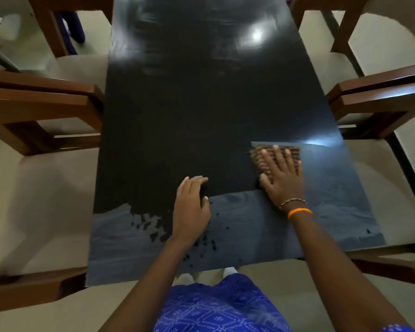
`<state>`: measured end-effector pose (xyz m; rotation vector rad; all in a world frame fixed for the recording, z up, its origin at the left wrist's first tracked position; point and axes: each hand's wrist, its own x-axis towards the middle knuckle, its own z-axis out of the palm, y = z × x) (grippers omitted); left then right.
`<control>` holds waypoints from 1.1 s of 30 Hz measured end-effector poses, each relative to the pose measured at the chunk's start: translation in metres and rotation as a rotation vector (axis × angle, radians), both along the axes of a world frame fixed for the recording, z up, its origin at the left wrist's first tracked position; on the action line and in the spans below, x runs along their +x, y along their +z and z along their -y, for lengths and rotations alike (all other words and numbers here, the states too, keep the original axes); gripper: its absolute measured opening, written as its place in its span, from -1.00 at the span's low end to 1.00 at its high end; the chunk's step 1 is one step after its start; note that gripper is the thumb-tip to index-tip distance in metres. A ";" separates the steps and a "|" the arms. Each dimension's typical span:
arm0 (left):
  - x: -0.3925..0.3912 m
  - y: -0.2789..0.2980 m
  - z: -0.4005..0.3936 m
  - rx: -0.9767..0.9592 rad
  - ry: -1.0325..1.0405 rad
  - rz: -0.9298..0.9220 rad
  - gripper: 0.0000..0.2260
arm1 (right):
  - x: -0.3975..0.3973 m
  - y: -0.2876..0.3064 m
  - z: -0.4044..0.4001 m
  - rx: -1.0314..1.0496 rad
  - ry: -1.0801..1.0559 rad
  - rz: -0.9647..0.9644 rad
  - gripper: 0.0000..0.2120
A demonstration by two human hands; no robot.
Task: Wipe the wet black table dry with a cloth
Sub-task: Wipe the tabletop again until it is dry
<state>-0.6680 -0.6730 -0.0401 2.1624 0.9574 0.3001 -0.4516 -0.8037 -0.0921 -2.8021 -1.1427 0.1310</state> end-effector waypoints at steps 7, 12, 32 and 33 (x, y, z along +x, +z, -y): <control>0.040 -0.009 0.042 0.118 -0.046 -0.145 -0.55 | 0.079 0.004 0.075 0.008 -0.402 -0.023 -0.27; 0.051 -0.011 0.051 0.097 0.060 -0.165 -0.46 | 0.047 0.008 0.004 0.087 -0.418 -0.068 -0.26; 0.115 -0.013 0.086 0.223 -0.070 -0.194 -0.48 | 0.149 0.005 0.021 0.048 -0.020 -0.041 -0.33; 0.118 -0.013 0.088 0.226 -0.116 -0.224 -0.47 | 0.161 0.006 0.029 0.037 -0.065 -0.043 -0.33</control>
